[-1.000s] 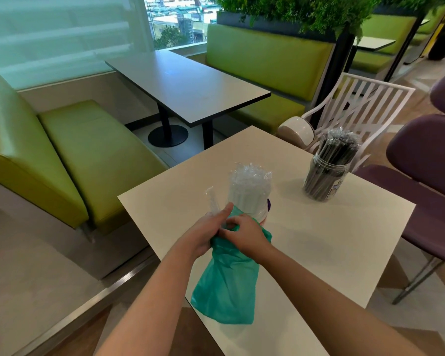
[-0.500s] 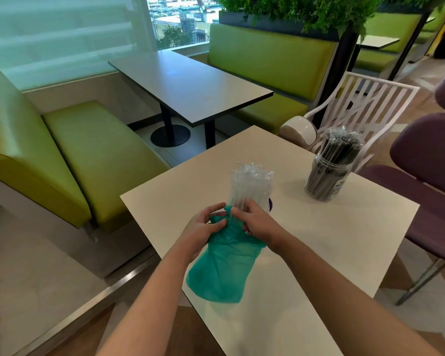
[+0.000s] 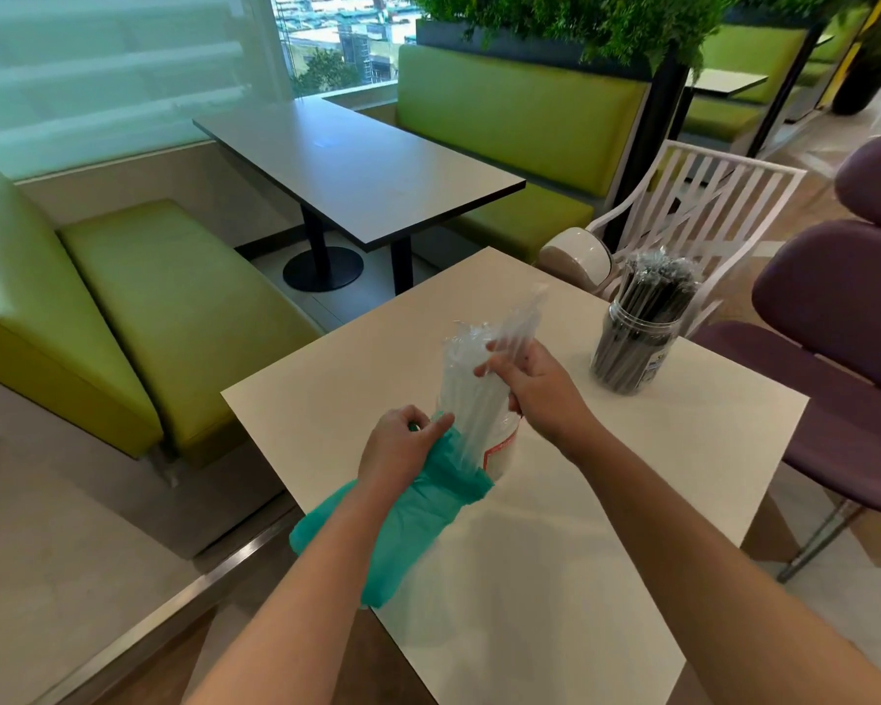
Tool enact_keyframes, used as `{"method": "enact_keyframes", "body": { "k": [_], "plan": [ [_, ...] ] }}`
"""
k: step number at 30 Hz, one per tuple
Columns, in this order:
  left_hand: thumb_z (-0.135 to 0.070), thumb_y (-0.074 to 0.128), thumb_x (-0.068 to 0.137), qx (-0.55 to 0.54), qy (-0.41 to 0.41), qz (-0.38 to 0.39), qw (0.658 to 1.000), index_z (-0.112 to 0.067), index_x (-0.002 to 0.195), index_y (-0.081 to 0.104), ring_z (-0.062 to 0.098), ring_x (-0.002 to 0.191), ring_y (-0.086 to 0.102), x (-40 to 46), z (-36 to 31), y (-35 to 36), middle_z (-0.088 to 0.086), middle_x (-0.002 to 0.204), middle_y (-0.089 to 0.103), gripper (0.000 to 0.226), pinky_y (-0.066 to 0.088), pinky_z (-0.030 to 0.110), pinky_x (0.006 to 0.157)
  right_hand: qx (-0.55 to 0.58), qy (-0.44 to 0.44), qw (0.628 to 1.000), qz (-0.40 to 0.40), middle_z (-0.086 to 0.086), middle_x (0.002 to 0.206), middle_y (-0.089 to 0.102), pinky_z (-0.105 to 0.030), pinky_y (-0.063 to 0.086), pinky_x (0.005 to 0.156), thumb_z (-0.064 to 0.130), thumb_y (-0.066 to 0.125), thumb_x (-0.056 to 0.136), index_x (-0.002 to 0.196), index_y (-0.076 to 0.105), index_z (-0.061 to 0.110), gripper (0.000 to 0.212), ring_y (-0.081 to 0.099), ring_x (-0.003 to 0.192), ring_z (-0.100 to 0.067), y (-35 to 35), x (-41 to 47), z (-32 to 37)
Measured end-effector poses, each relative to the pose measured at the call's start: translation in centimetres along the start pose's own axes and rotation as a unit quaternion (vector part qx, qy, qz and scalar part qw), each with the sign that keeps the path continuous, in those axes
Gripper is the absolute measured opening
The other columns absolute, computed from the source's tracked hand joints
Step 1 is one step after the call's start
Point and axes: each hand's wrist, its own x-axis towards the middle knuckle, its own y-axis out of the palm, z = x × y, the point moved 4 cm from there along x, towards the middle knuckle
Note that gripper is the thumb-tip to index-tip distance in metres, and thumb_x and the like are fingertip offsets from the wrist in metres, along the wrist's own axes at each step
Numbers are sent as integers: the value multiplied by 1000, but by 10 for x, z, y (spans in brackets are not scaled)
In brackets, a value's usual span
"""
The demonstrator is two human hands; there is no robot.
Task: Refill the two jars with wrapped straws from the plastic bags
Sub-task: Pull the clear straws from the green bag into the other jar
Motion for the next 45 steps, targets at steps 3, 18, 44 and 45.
{"method": "enact_keyframes", "body": {
  "k": [3, 18, 44, 45],
  "plan": [
    [-53, 66, 84, 39, -21, -18, 999, -24, 98, 56, 19, 75, 59, 2, -6, -3, -1, 83, 62, 33, 47, 36, 68, -9, -17, 999, -27, 1, 117, 65, -26, 53, 76, 33, 43, 102, 129, 49, 21, 30, 61, 98, -15, -11, 4, 16],
    [-62, 61, 84, 146, -31, 68, 986, -50, 133, 36, 16, 89, 62, 27, -12, 14, -8, 96, 59, 57, 56, 43, 81, -104, -132, 984, -66, 19, 104, 56, -16, 47, 73, 38, 51, 98, 135, 47, 29, 38, 55, 79, -1, -26, -2, 64],
    [-66, 58, 83, 190, -16, 80, 978, -46, 137, 34, 14, 92, 54, 30, -14, 8, -5, 110, 61, 62, 48, 33, 71, -213, -97, 969, -79, 8, 129, 52, -23, 47, 90, 42, 67, 88, 135, 46, 24, 55, 51, 107, -6, 14, 16, -13],
    [-65, 58, 84, 193, -18, 82, 978, -46, 138, 34, 15, 92, 55, 29, -14, 9, -3, 113, 62, 62, 49, 33, 71, -186, -101, 974, -80, 8, 131, 53, -21, 48, 87, 41, 64, 90, 134, 45, 27, 50, 54, 104, -7, 15, 16, -8]
  ]
}}
